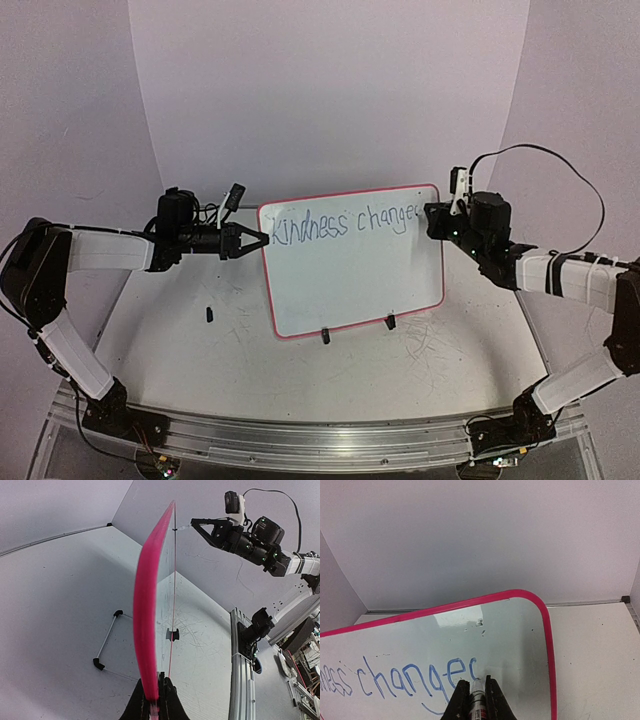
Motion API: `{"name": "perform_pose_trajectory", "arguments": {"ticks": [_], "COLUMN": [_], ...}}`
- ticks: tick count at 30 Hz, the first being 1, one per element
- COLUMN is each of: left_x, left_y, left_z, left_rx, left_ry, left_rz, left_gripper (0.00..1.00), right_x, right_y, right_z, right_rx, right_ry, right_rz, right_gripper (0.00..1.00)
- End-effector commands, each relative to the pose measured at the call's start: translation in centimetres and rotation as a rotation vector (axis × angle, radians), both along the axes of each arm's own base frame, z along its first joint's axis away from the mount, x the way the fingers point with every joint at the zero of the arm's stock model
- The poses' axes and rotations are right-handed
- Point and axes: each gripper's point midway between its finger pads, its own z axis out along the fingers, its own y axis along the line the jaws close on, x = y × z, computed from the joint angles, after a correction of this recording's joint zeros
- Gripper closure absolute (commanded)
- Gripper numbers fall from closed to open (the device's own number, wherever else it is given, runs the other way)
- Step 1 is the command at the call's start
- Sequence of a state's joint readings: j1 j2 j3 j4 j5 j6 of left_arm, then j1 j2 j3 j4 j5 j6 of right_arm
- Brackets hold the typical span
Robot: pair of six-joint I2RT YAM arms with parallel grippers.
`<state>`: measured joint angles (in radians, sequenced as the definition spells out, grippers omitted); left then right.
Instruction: Write a sentence on the whiteboard
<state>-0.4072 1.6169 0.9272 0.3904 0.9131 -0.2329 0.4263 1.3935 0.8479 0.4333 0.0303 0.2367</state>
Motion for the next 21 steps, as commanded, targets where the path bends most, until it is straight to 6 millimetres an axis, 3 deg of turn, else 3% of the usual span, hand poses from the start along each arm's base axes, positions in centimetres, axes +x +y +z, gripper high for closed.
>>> {"name": "perform_pose_trajectory", "arguments": {"ticks": [1, 15, 21], "left_x": [-0.1, -0.1, -0.1], "left_y": [-0.5, -0.5, -0.5], "left_z": [1.3, 1.2, 1.3], "left_rx": [0.009, 0.009, 0.009], "left_ry": [-0.111, -0.109, -0.11], "left_rz": [-0.016, -0.014, -0.015], "left_gripper": [1.0, 1.0, 1.0], "right_x": [-0.4, -1.0, -0.7], "right_y": [-1.2, -0.6, 0.5], "right_z": [0.9, -1.2, -0.8], "right_rx": [0.001, 0.008, 0.03], "right_ry": [-0.022, 0.032, 0.026], "right_rz": [-0.055, -0.016, 0.019], "right_gripper": [1.0, 1.0, 1.0]}}
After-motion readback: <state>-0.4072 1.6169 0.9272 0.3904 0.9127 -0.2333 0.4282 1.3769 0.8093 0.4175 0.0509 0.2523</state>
